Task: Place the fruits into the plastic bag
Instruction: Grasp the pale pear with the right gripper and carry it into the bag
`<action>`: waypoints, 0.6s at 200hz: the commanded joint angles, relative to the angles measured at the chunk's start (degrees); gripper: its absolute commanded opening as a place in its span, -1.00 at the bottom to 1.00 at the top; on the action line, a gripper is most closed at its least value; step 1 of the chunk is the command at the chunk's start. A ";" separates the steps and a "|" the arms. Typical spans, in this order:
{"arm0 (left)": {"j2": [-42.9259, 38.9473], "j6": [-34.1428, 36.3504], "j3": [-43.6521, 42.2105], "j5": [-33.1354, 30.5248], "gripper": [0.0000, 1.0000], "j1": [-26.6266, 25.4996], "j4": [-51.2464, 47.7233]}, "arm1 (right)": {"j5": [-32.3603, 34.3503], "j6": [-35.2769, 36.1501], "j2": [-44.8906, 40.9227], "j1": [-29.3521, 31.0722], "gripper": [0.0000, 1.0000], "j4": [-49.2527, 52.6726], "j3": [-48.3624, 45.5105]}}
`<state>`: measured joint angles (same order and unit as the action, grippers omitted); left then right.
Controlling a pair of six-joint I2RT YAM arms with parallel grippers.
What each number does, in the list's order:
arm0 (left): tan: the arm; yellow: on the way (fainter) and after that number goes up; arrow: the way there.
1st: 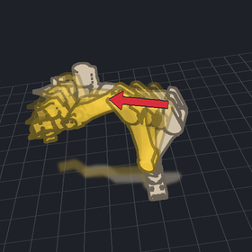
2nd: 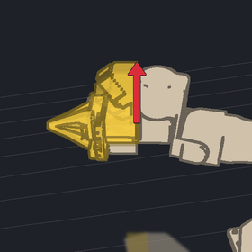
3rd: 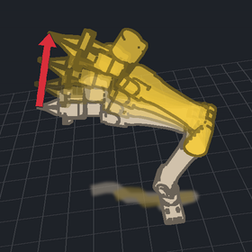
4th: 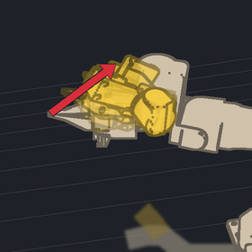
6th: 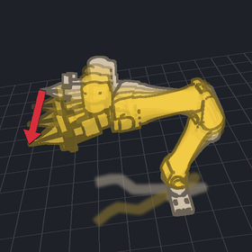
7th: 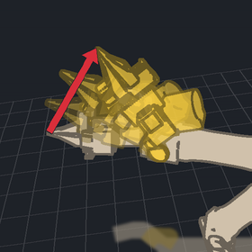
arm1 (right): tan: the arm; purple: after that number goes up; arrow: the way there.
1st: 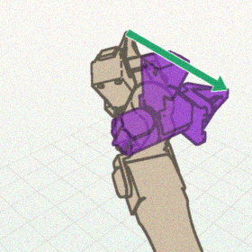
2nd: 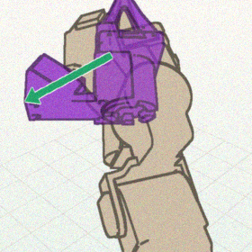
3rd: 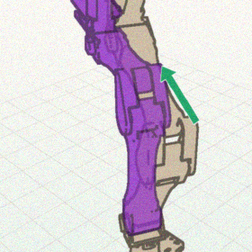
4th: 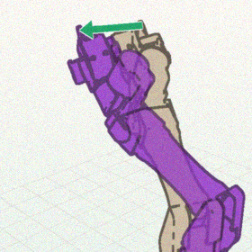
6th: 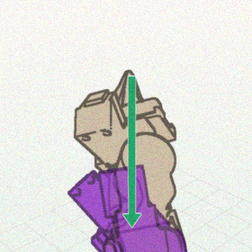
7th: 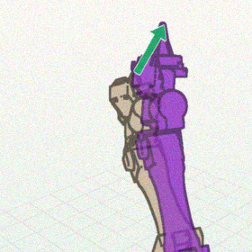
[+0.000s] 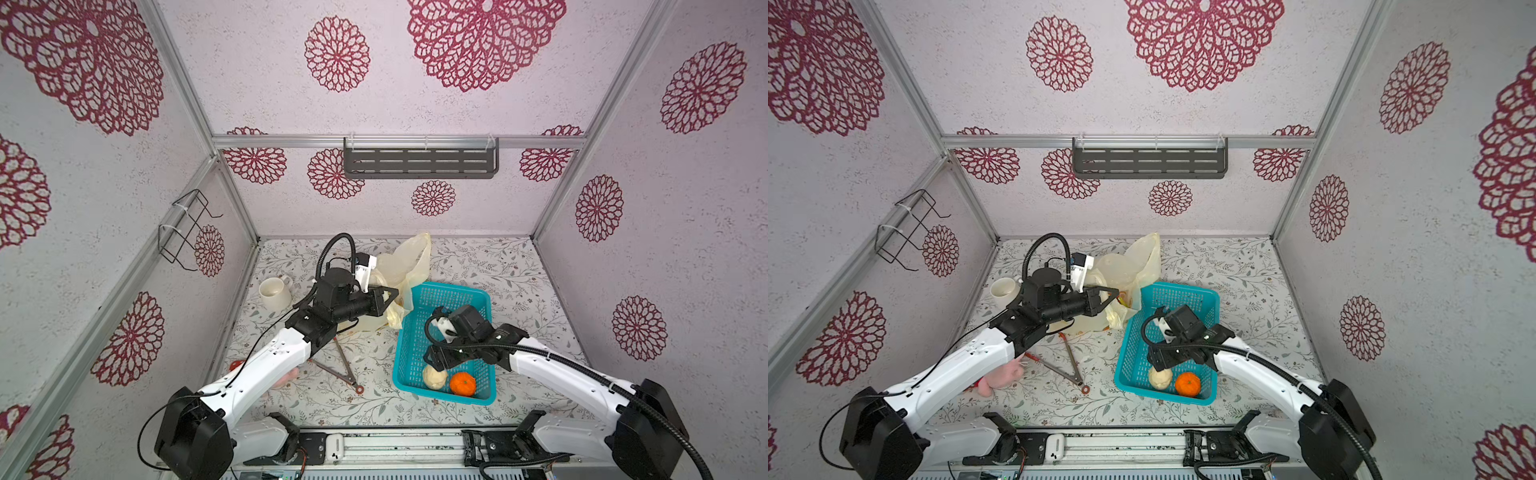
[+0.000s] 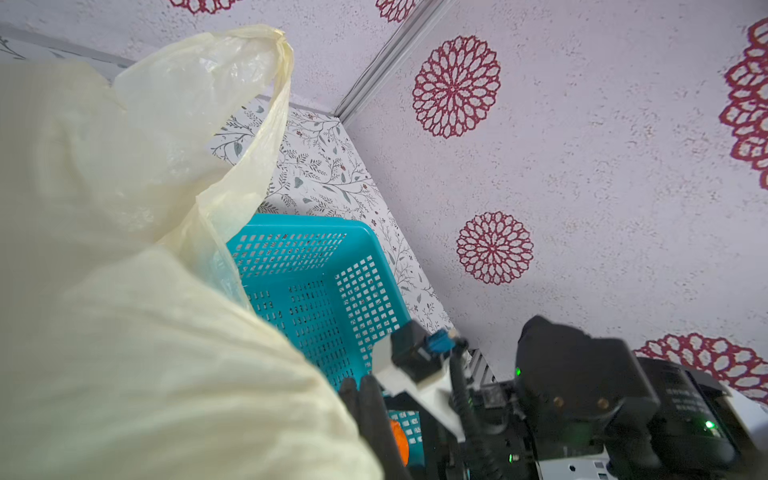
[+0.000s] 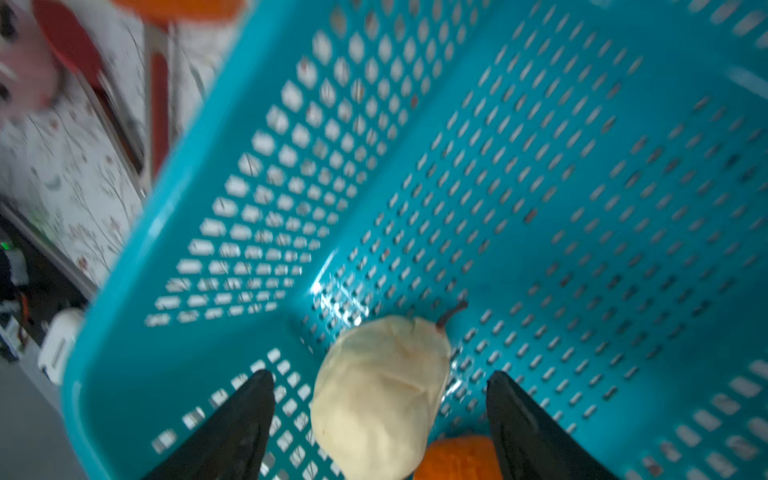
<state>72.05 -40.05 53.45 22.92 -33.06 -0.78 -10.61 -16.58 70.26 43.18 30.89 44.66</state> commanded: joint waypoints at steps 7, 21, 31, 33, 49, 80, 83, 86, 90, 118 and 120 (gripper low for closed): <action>0.28 0.63 0.43 0.75 -1.00 0.05 1.35 | -2.19 3.03 2.64 0.83 0.67 2.47 0.82; 0.37 0.68 0.43 0.86 -1.00 0.04 0.96 | -2.90 3.39 4.81 1.33 0.68 1.78 0.80; 0.37 0.83 0.51 0.90 -1.00 0.10 0.76 | -3.10 3.72 6.28 1.60 0.57 1.35 0.94; 0.33 0.85 0.51 0.88 -1.00 0.08 0.64 | -3.10 3.74 6.49 1.59 0.55 1.29 0.99; 0.20 1.12 0.69 0.81 -1.00 0.09 0.01 | -2.61 4.64 8.27 1.65 0.49 1.26 1.82; 0.10 1.55 1.00 0.53 -1.00 0.06 -0.23 | -0.67 5.15 11.40 1.65 0.50 2.11 2.96; 0.16 1.56 1.08 0.61 -1.00 0.08 -0.27 | -0.60 5.15 11.51 1.67 0.47 2.15 2.97; 0.11 1.60 1.19 0.56 -1.00 0.02 -0.43 | -0.60 5.22 11.60 1.67 0.43 2.22 3.07; 0.19 1.64 1.33 0.62 -1.00 0.02 -0.50 | -0.33 5.26 11.70 1.65 0.39 2.26 3.18; 0.54 1.94 1.95 0.91 -1.00 0.09 -1.02 | 1.18 5.28 9.83 1.65 0.09 2.22 4.02; 0.61 1.94 2.04 0.90 -1.00 0.03 -1.06 | 1.44 5.32 9.53 1.65 0.09 2.23 4.18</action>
<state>72.10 -39.24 53.54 23.42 -33.06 -1.37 -11.86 -12.10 81.43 44.47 31.55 47.13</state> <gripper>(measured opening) 0.042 0.600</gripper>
